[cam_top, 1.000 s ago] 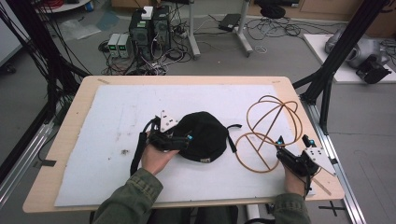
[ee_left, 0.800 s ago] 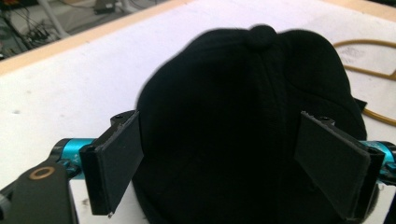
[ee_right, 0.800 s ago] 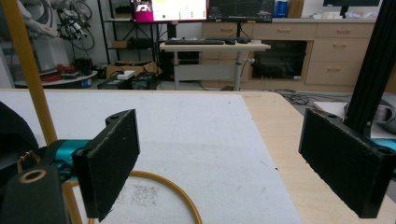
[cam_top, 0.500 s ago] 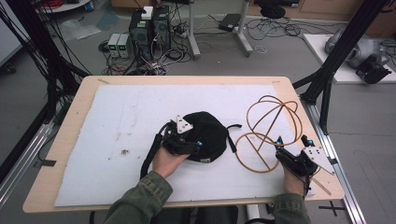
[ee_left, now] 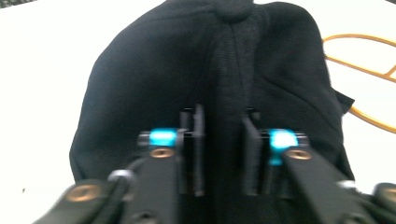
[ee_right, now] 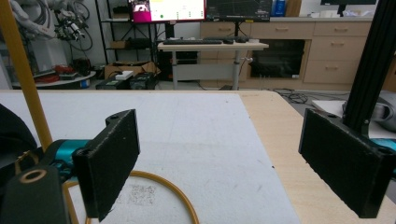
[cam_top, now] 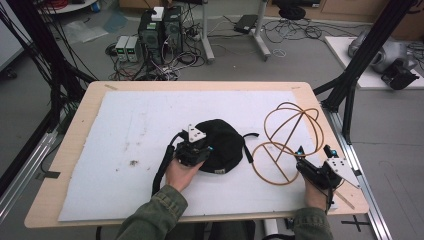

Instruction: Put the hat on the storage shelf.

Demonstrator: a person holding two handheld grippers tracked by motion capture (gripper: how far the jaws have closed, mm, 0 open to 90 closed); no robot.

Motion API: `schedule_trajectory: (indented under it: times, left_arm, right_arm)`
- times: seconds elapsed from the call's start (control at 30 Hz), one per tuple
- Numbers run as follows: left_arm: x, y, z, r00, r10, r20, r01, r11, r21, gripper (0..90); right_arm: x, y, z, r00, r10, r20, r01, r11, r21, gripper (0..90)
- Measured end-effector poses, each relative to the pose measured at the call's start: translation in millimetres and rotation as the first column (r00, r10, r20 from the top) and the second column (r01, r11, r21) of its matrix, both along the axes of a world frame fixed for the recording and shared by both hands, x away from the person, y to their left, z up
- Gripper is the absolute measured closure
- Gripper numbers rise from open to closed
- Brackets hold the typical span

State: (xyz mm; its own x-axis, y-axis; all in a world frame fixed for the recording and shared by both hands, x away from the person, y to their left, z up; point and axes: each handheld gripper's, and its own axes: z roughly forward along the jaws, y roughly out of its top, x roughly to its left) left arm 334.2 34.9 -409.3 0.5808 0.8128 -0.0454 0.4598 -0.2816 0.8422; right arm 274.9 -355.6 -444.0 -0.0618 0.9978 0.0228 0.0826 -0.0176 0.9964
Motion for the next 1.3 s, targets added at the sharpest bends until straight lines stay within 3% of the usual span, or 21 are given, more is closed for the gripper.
schedule_trajectory:
  times: [0.03,0.17,0.27,0.37,0.4,0.53,0.73,0.77,0.8,0.83,0.87,1.0,1.03,1.07,1.1,1.13,1.2,1.23,1.3]
  left_arm:
    - [-0.7,-0.9,0.0,1.0,0.004,0.003,-0.004,1.0,0.005,81.1]
    - [-0.8,0.0,-0.7,1.0,-0.006,0.003,0.006,0.9999,0.012,86.8]
    - [-0.2,6.5,-1.1,0.9999,-0.009,-0.006,0.008,0.9991,-0.041,87.2]
    - [-2.5,10.6,-0.8,0.9998,0.004,0.02,-0.004,0.9989,-0.046,87.2]
    - [-3.3,14.0,0.1,0.9997,0.003,0.025,-0.001,0.9974,-0.072,87.2]
    - [-6.3,18.2,3.5,0.9992,0.002,0.041,0.002,0.9958,-0.091,87.4]
    - [-10.7,26.9,10.9,0.9943,-0.001,0.106,0.016,0.9897,-0.142,87.4]
    - [-12.3,31.0,14.5,0.9878,-0.005,0.156,0.031,0.9865,-0.161,87.4]
    - [-12.3,31.0,14.5,0.9878,-0.005,0.156,0.031,0.9865,-0.161,87.4]
    - [-13.7,33.5,17.3,0.9826,-0.001,0.186,0.034,0.9839,-0.176,87.4]
    - [-15.1,37.3,20.8,0.9749,0.002,0.223,0.046,0.9768,-0.209,87.4]
    - [-20.0,43.2,26.9,0.95,-0.017,0.312,0.103,0.9598,-0.261,87.4]
    - [-20.0,43.2,26.9,0.95,-0.017,0.312,0.103,0.9598,-0.261,87.4]
    - [-21.1,44.4,28.3,0.9424,-0.026,0.333,0.125,0.9522,-0.279,87.4]
    - [-23.4,45.2,30.9,0.9272,-0.044,0.372,0.165,0.9401,-0.298,87.4]
    - [-23.4,45.2,30.9,0.9272,-0.044,0.372,0.165,0.9401,-0.298,87.4]
    - [-24.2,44.2,34.3,0.9168,-0.064,0.394,0.194,0.9339,-0.3,87.4]
    - [-24.3,42.7,39.3,0.908,-0.075,0.412,0.21,0.9331,-0.292,87.4]
    - [-23.9,42.2,42.4,0.9046,-0.079,0.419,0.217,0.9316,-0.292,87.3]
  right_arm:
    - [0.0,0.1,0.0,1.0,0.0,0.001,0.0,1.0,-0.002,11.6]
    - [-0.4,0.4,0.3,1.0,-0.001,0.004,0.001,1.0,0.005,11.6]
    - [-0.7,-0.4,-0.1,1.0,-0.002,0.002,0.002,1.0,0.005,11.6]
    - [-0.8,-0.9,-0.4,1.0,-0.002,0.002,0.002,1.0,0.005,11.6]
    - [-0.8,-1.0,-0.4,1.0,-0.002,0.002,0.002,1.0,0.005,11.6]
    - [-0.1,-1.4,-0.9,1.0,0.0,-0.004,0.0,1.0,0.004,11.6]
    - [-0.1,-0.3,-0.3,1.0,0.002,0.003,-0.002,1.0,-0.006,11.6]
    - [0.0,-0.3,-0.3,1.0,0.002,0.004,-0.002,1.0,-0.005,11.6]
    - [0.0,-0.3,-0.3,1.0,0.002,0.004,-0.002,1.0,-0.005,11.6]
    - [0.2,-1.0,-1.0,1.0,0.001,0.001,-0.001,1.0,-0.009,11.6]
    - [0.2,-1.2,-1.2,1.0,0.0,0.0,0.0,1.0,-0.009,11.6]
    - [0.3,-1.2,-1.0,1.0,0.0,0.003,0.0,1.0,-0.006,11.6]
    - [0.2,-1.0,-0.9,1.0,0.0,0.004,0.0,1.0,-0.006,11.6]
    - [0.0,-0.9,-0.8,1.0,0.001,0.004,-0.001,1.0,-0.008,11.6]
    - [-0.2,-0.6,-0.9,1.0,0.0,0.003,0.0,1.0,-0.008,11.6]
    - [-0.2,-0.4,-0.9,1.0,0.0,0.004,0.0,1.0,-0.005,11.6]
    - [0.0,-0.3,-1.1,1.0,0.001,0.004,-0.001,1.0,-0.004,11.6]
    - [0.0,-0.3,-1.2,1.0,0.001,0.0,-0.001,1.0,-0.005,11.6]
    - [0.1,0.0,-1.2,1.0,0.0,-0.001,0.0,1.0,-0.003,11.6]
